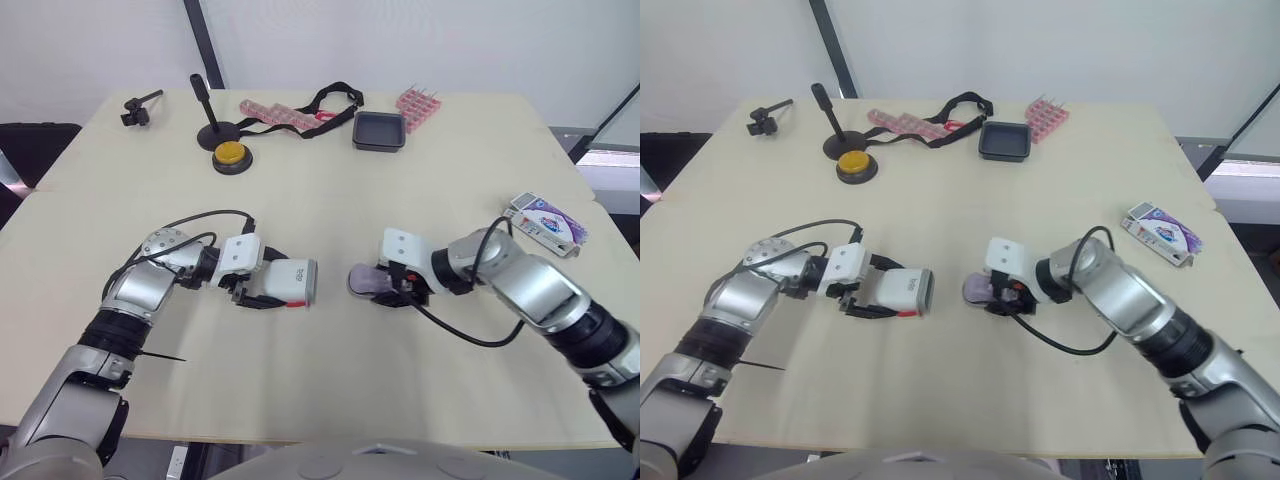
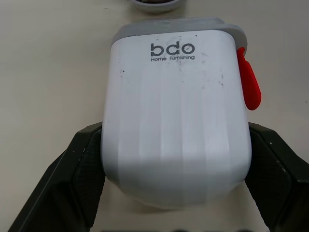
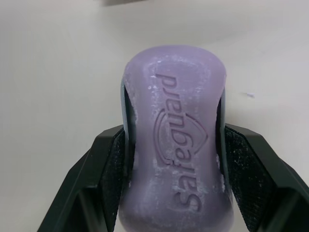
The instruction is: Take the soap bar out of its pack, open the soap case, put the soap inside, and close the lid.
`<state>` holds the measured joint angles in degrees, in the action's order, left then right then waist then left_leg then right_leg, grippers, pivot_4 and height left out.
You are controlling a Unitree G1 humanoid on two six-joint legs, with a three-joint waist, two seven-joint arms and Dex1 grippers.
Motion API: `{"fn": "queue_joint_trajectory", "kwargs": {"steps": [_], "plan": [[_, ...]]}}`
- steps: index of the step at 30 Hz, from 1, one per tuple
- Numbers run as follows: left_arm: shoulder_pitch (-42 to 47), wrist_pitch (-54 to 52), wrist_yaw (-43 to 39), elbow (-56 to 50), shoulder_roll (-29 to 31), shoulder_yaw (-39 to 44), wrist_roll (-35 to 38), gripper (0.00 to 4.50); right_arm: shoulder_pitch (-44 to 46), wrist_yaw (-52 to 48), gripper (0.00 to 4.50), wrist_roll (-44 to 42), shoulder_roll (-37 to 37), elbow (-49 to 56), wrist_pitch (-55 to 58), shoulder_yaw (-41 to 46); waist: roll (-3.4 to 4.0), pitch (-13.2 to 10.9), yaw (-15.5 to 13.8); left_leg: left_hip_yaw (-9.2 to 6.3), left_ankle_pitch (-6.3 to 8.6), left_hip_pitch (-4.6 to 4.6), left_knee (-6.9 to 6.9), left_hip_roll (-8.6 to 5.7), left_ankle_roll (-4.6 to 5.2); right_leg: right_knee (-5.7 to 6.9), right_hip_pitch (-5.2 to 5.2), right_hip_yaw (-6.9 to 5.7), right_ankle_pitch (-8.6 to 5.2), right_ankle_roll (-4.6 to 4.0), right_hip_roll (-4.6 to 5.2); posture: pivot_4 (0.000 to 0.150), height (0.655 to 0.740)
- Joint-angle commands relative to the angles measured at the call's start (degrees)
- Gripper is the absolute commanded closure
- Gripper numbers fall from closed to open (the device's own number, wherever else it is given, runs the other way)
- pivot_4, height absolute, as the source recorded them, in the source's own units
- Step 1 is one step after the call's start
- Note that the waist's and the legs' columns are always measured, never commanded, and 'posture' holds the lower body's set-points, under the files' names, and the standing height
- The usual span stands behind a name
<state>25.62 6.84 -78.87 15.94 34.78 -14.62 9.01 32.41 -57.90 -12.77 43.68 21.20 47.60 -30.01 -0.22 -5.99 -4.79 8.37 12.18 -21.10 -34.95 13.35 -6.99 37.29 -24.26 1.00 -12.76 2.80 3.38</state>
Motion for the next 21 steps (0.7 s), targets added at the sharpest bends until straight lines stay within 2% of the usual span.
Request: {"fn": "queue_joint_trajectory", "kwargs": {"steps": [1, 7, 21], "plan": [[1.58, -0.09, 0.86, -0.36, -1.3, 0.16, 0.16, 1.04, 1.86, -2.19, 1.97, -0.14, 1.14, 2.5, -1.56, 1.76, 0.0, 0.0, 0.15, 0.0, 0.0, 0.0, 0.0, 0.0, 0.01, 0.01, 0.0, 0.0, 0.0, 0.0, 0.0, 0.15, 0.7291], [3.08, -0.38, 1.12, -0.32, -3.96, -0.55, -0.05, 1.04, 3.81, -2.53, 1.97, 0.33, -0.05, 3.3, 0.34, 0.59, 0.0, 0.0, 0.17, 0.0, -0.02, -0.01, -0.01, 0.0, 0.03, 0.02, 0.0, 0.0, 0.0, -0.01, 0.0, 0.15, 0.7291], [3.44, -0.8, 1.3, -1.49, -5.51, -1.07, 0.22, 1.04, 7.23, -2.03, 1.97, 1.12, -2.14, 3.7, 5.76, -2.54, 0.0, 0.0, -0.08, 0.0, -0.02, -0.02, -0.04, 0.0, 0.05, 0.05, 0.0, 0.0, 0.01, -0.02, 0.0, 0.15, 0.7291]]}}
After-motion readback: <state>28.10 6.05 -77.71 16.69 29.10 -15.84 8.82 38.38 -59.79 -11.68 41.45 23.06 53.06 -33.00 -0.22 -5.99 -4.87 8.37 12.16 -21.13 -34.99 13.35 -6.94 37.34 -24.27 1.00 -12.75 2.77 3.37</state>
